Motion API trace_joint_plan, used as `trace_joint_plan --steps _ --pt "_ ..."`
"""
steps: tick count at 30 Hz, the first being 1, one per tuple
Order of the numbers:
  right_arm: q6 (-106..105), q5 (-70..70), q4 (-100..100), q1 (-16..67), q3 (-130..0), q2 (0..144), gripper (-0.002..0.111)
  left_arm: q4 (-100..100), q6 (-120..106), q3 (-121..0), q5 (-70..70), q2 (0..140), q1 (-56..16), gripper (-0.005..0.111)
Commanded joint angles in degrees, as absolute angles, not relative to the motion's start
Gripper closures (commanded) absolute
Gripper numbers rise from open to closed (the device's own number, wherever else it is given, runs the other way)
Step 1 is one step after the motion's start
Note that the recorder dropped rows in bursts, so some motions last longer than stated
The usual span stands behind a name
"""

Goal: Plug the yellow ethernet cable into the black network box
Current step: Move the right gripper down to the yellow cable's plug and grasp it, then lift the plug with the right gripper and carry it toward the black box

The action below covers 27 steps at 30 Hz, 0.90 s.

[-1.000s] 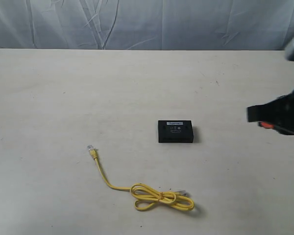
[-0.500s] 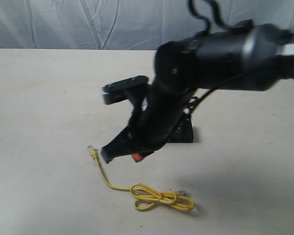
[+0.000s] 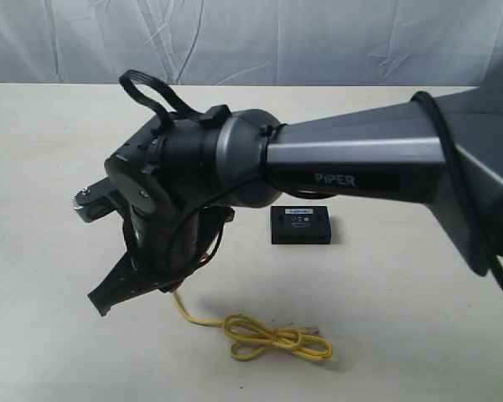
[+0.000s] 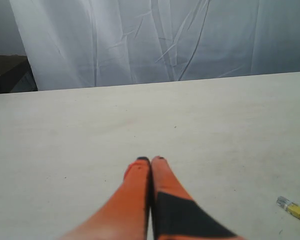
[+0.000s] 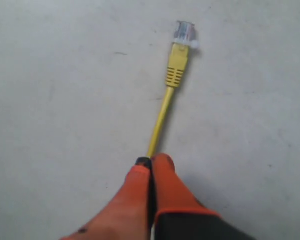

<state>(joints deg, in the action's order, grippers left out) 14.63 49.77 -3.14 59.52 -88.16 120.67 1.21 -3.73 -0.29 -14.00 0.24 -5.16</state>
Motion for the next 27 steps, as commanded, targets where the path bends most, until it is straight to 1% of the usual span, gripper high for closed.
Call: trace_joint_plan --steps 1,4,5,6,10,11,12,27 --pt "17.70 48.28 -6.43 59.47 -88.69 121.51 0.109 0.84 -3.35 0.00 -13.30 0.00 -5.15 0.107" --pt "18.17 46.55 -6.43 59.47 -88.77 121.64 0.109 0.84 -3.35 0.00 -13.30 0.00 -5.15 0.107" --pt "18.64 45.75 -6.43 59.47 -88.77 121.73 0.107 0.84 -3.35 0.00 -13.30 0.00 -5.15 0.107" --pt "19.10 45.42 -6.43 59.47 -88.77 121.73 0.103 0.84 -3.35 0.00 -13.30 0.00 -5.15 0.107" --pt "19.25 44.25 -6.67 59.47 -88.77 122.28 0.080 0.84 -3.35 0.00 -13.30 0.00 -5.15 0.107" --pt "19.58 44.10 -7.04 59.47 -88.77 122.67 0.076 0.84 -3.35 0.00 -13.30 0.00 -5.15 0.107" --pt "20.07 44.10 -7.59 59.47 -88.77 123.06 0.075 0.84 -3.35 0.00 -13.30 0.00 -5.15 0.107" --pt "21.60 44.16 -9.23 59.47 -88.77 126.23 0.075 0.84 -3.35 0.00 -13.30 0.00 -5.15 0.107"
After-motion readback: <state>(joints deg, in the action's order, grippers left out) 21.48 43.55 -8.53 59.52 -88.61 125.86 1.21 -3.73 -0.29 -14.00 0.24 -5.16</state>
